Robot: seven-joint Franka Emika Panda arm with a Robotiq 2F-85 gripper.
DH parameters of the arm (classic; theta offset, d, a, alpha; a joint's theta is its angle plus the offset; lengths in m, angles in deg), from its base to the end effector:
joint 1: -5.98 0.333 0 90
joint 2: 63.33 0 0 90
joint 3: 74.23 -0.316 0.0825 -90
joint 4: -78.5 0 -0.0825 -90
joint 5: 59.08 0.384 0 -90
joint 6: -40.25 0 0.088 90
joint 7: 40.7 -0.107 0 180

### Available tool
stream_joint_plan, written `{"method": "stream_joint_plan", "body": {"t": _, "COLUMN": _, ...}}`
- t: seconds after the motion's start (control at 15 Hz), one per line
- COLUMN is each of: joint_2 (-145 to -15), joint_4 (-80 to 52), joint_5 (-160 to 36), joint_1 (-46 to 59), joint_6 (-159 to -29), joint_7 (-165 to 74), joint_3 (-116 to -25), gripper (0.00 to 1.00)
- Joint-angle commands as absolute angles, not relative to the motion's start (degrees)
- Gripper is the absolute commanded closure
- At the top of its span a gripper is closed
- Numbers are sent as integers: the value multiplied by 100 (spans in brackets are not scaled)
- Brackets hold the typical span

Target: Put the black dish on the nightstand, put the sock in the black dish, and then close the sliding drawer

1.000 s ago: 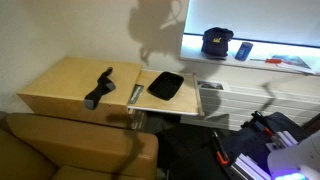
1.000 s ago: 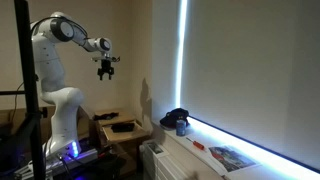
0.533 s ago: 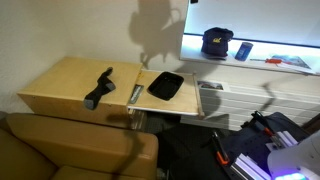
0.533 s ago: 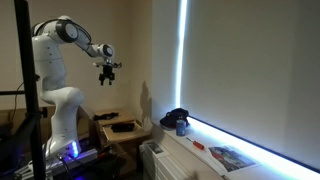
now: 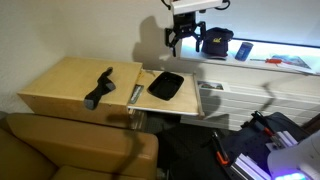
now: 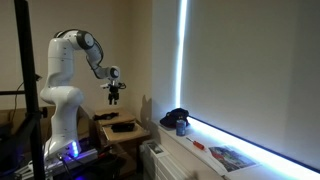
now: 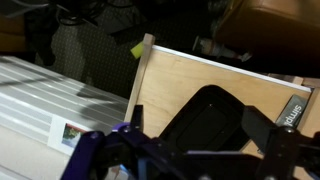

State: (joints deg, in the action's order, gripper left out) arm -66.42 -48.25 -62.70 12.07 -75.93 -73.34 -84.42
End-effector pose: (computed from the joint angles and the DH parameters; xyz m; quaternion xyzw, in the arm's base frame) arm 0.4881 0.1386 0.3372 0.9850 -0.1238 -0.0987 0.0688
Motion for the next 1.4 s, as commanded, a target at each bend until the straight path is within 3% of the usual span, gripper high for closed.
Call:
{"method": "stream_joint_plan", "body": {"t": 0.0, "joint_2": -6702, "joint_4": -4816, "joint_5": -6161, "joint_1": 1313, "joint_6": -7658, "joint_7": -7423, "joint_3": -8308, "gripper": 0}}
{"method": "stream_joint_plan", "body": {"t": 0.2, "joint_2": -6784, "joint_4": -4787, "joint_5": -6366, "joint_1": 1322, "joint_6": -7538, "joint_7": -7680, "joint_3": -8271, "gripper": 0}}
{"method": "stream_joint_plan", "body": {"t": 0.87, "joint_2": -8918, "joint_4": -4712, "joint_5": -6902, "joint_1": 1684, "joint_6": -10803, "joint_7": -10199, "joint_3": -7262, "gripper": 0}}
{"method": "stream_joint_plan", "body": {"t": 1.2, "joint_2": -9860, "joint_4": -3894, "joint_5": -6881, "joint_1": 2209, "joint_6": -10499, "joint_7": -10578, "joint_3": -7008, "gripper": 0}}
{"method": "stream_joint_plan", "body": {"t": 1.33, "joint_2": -9676, "joint_4": -4162, "joint_5": -6807, "joint_1": 2198, "joint_6": -10721, "joint_7": -10481, "joint_3": -7006, "gripper": 0}}
